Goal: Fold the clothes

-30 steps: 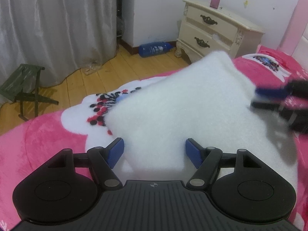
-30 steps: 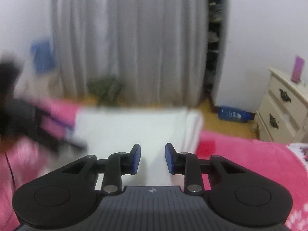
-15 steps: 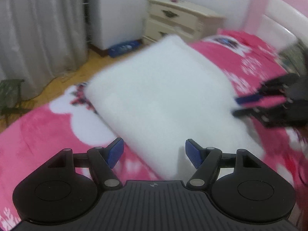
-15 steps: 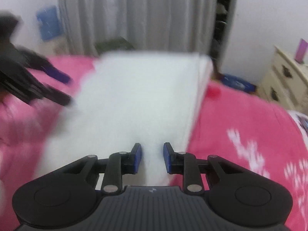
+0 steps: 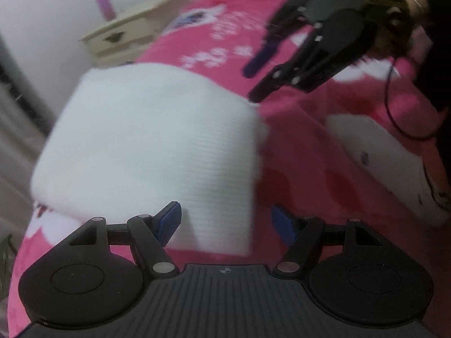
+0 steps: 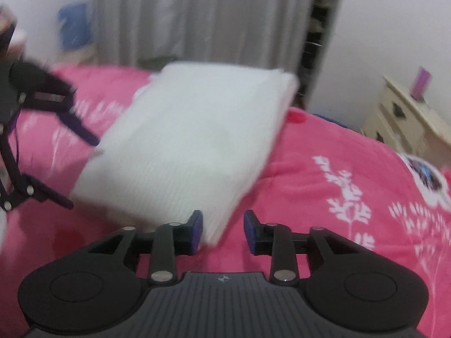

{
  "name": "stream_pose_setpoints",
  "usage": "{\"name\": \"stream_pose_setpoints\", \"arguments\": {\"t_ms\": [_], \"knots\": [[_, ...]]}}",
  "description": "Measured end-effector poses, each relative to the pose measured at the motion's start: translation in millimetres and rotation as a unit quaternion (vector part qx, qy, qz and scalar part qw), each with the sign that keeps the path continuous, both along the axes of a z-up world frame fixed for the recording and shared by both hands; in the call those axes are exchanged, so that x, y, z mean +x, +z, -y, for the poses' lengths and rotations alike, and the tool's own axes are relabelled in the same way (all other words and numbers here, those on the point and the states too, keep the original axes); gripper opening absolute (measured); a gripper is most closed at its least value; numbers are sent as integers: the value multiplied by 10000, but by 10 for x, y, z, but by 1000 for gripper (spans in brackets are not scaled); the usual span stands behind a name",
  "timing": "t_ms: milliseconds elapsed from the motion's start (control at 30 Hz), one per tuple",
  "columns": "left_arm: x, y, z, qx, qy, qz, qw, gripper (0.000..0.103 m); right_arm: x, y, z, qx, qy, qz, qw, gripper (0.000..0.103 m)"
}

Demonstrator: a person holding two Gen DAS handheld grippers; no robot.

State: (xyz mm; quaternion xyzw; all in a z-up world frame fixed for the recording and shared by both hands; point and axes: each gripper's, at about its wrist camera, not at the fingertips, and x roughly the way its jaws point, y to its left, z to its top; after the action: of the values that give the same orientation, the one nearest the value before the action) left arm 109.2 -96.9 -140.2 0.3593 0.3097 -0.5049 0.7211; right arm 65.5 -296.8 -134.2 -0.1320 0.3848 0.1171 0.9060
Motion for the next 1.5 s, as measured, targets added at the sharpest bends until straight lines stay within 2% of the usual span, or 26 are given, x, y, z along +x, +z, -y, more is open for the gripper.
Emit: {"name": "stream_pose_setpoints", "arguments": {"t_ms": [67,133,200,233,267,300,367,433,533,600,633,667,700,800,900,1000,1067,1133,1233,1300,1433,1500], "knots": [[-12,-56,47,86,-43,-3,10000,71,-4,-53,-4,-6,9,-84,10000,42],[-4,-106,86,150,-53,21,9999,72,6,-77,49,252,-101,-217,9994,42],[0,-137,102,180,-52,8,9998,71,35,-74,152,709,-310,-394,9962,44],[-19,-148,101,190,-49,1,9998,71,78,-88,263,1145,-490,-555,9907,49],[-23,-158,108,198,-58,-1,9998,72,122,-109,396,1686,-703,-758,9803,56],[-19,-154,118,205,-69,3,9998,72,169,-146,545,2262,-957,-960,9646,59],[-17,-155,114,210,-76,10,9998,72,264,-251,852,3325,-1525,-1286,9218,65],[-11,-163,112,207,-79,14,9998,73,344,-336,1052,3868,-1957,-1344,8911,68],[-22,-194,112,207,-83,49,9997,75,502,-432,1091,4149,-1942,-1372,8782,69],[-45,-207,117,221,-97,88,9997,76,590,-490,1043,4255,-1825,-1554,8727,56],[-49,-207,118,228,-99,93,9996,76,602,-489,1015,4262,-1798,-1609,8719,41],[-41,-198,115,222,-88,81,9997,76,597,-462,994,4290,-1764,-1630,8708,16],[-33,-191,109,207,-57,45,9998,76,572,-408,983,4340,-1724,-1616,8694,12],[5,-179,81,130,35,-108,9999,76,451,-244,960,4300,-1583,-1501,8761,11],[18,-179,75,113,43,-162,9998,76,444,-415,1033,4157,-1815,-1755,8737,11],[30,-154,63,134,94,-215,9996,76,463,-620,1112,4480,-2083,-2023,8456,12],[58,-96,31,102,211,-332,9992,76,438,-554,1125,4424,-2078,-1980,8496,15],[110,17,-42,-69,421,-509,9978,76,395,-389,1145,4185,-2042,-1876,8649,16],[204,223,-145,-462,686,-671,9943,75,321,10,1135,3313,-1952,-1379,9128,16],[294,335,-182,-728,858,-701,9912,76,319,304,1057,2815,-1756,-963,9384,16],[580,288,-68,-937,1504,-809,9808,75,457,626,719,2037,-1021,-408,9728,16],[741,121,12,-862,1864,-1164,9717,75,604,651,487,1691,-674,-223,9830,16]]}}
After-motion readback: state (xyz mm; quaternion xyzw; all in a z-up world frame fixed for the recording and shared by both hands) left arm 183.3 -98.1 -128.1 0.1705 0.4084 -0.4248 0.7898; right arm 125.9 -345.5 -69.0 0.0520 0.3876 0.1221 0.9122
